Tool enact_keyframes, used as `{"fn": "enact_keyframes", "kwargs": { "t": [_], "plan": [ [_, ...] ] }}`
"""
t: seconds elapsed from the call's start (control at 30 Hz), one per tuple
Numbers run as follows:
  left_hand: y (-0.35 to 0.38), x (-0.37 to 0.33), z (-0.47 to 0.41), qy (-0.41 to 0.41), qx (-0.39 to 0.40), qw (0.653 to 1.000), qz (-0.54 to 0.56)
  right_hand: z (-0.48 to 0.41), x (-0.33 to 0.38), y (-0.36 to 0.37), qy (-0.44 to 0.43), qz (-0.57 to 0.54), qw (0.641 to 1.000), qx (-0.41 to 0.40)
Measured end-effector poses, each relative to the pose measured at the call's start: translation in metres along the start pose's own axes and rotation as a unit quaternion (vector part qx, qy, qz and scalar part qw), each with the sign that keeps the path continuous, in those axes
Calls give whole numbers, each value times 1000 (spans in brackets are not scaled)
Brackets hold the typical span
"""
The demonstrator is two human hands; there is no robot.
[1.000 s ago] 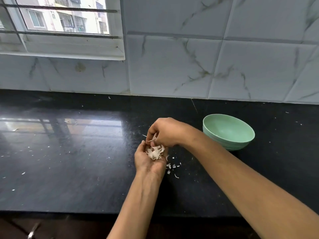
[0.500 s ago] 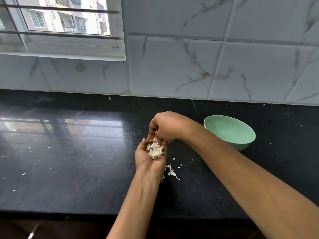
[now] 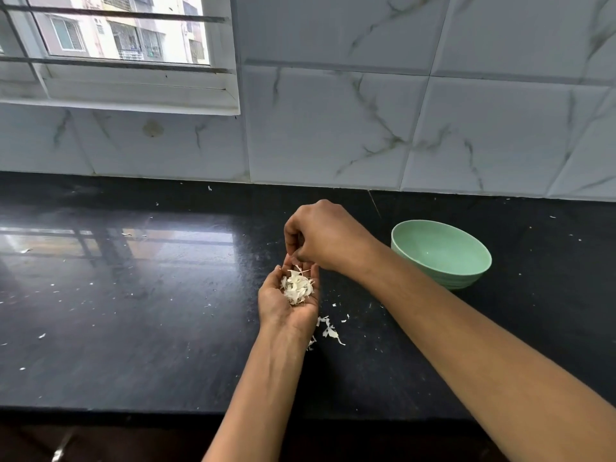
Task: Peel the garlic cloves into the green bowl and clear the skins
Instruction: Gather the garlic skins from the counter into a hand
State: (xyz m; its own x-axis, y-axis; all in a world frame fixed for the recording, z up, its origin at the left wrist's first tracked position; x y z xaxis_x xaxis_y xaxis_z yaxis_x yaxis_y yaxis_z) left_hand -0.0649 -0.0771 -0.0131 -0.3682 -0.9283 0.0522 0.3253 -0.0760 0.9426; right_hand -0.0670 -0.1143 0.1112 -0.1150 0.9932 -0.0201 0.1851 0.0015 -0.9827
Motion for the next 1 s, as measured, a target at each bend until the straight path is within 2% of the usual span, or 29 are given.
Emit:
{"fn": "enact_keyframes", "kwargs": {
  "t": [0.13, 0.23, 0.37, 0.43, 0.57, 0.73, 0.87, 1.0],
  "plan": [
    [-1, -4, -2, 0, -4, 1000, -6, 11, -11, -2, 1, -77, 996, 32],
    [-6, -21, 0, 13, -9, 1000, -14, 38, -42, 4, 33, -140, 989, 31],
    [-12, -59, 10, 54, -7, 998, -12, 86, -56, 80, 71, -131, 973, 177],
    [-13, -72, 14, 71, -12, 997, -14, 95, -40, 107, 49, -120, 971, 200],
    [-14, -83, 22, 87, -14, 996, -9, 103, -9, 110, -31, -163, 970, 178],
    [-18, -76, 31, 67, -5, 997, -27, 82, -33, 92, -15, -231, 971, 55],
    [-24, -67, 43, 52, -11, 998, -27, 46, -22, 106, -70, -169, 981, 64],
    [-27, -66, 46, 48, -11, 999, -18, 67, 7, 104, -166, -126, 978, 7]
  ]
}}
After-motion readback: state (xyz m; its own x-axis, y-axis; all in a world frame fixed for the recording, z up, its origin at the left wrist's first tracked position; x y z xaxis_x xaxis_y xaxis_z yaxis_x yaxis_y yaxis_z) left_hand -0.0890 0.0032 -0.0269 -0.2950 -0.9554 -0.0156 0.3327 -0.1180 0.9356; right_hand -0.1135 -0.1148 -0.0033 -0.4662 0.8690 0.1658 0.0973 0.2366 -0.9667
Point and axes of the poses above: each hand's wrist, its own z-axis away from the middle knuckle, its own y-axis out of the palm, x = y × z, the point moved 6 cm from there along -z, towards the middle knuckle, and after that the axes turned 10 degrees about z, right-handed, at the moved point
